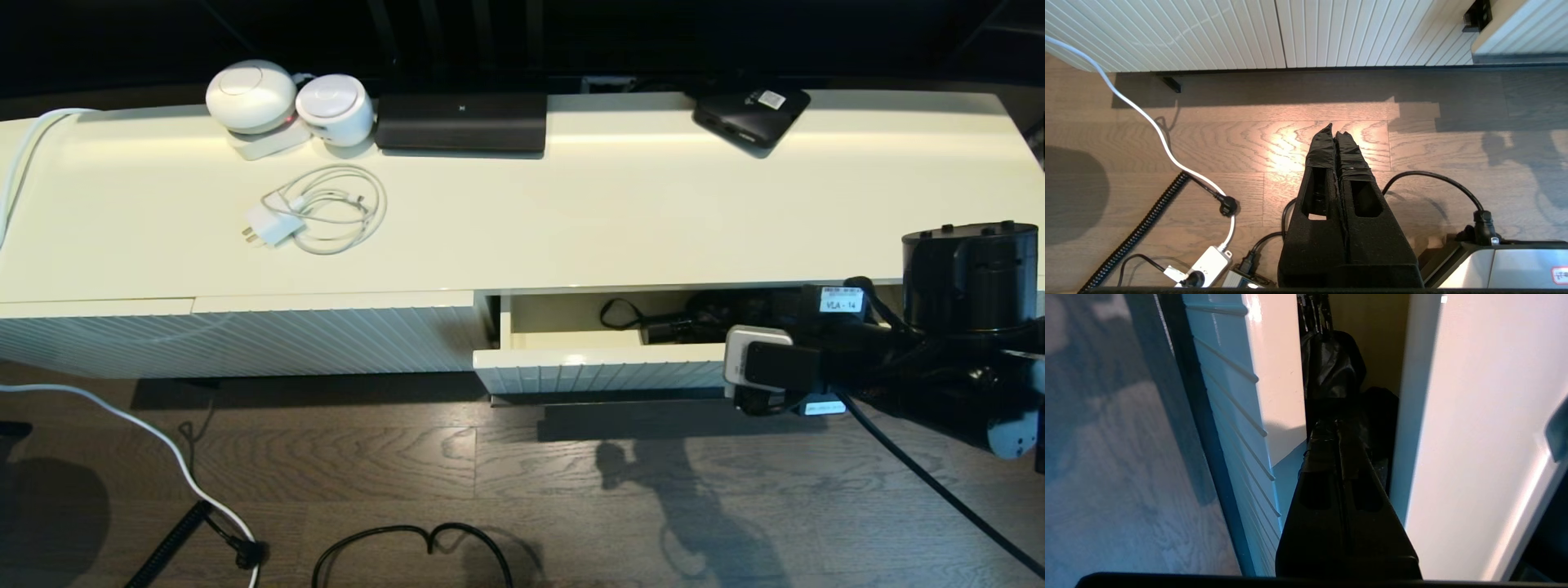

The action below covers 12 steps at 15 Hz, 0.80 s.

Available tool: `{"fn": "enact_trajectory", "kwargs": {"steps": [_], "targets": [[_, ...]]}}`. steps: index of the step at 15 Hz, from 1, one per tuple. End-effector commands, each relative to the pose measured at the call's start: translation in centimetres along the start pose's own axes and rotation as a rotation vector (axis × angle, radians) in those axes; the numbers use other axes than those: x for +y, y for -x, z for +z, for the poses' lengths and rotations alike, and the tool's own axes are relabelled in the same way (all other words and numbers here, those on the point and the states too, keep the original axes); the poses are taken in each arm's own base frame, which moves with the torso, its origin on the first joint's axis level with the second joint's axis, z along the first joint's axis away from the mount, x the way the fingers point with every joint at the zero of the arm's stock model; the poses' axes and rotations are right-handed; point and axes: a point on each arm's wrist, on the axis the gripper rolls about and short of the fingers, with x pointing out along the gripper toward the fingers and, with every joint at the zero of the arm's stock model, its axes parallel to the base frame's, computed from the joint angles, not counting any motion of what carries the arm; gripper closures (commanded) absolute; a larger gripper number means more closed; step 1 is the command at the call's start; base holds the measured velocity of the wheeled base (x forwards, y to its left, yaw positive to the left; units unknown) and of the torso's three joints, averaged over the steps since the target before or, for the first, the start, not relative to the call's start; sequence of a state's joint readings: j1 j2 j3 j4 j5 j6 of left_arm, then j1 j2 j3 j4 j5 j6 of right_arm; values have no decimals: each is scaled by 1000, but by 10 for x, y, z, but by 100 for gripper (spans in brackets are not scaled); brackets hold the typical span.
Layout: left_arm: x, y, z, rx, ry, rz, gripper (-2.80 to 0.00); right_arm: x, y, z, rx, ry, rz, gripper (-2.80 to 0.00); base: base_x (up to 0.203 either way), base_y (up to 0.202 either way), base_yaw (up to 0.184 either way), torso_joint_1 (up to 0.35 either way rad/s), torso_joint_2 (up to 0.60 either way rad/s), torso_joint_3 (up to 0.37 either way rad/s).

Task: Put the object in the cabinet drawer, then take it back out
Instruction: Open the drawer

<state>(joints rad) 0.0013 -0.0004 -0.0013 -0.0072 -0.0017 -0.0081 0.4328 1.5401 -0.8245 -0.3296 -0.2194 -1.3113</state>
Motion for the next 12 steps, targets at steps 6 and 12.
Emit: {"fn": "enact_trajectory", "kwargs": {"steps": [6,12], "targets": [[0,0,0,-3,0,0,0,16,22,-4,1,27,79,0,0,0,0,0,0,0],[0,0,0,-3,1,0,0,43,34,-12,18,54,183,0,0,0,0,0,0,0]]}}
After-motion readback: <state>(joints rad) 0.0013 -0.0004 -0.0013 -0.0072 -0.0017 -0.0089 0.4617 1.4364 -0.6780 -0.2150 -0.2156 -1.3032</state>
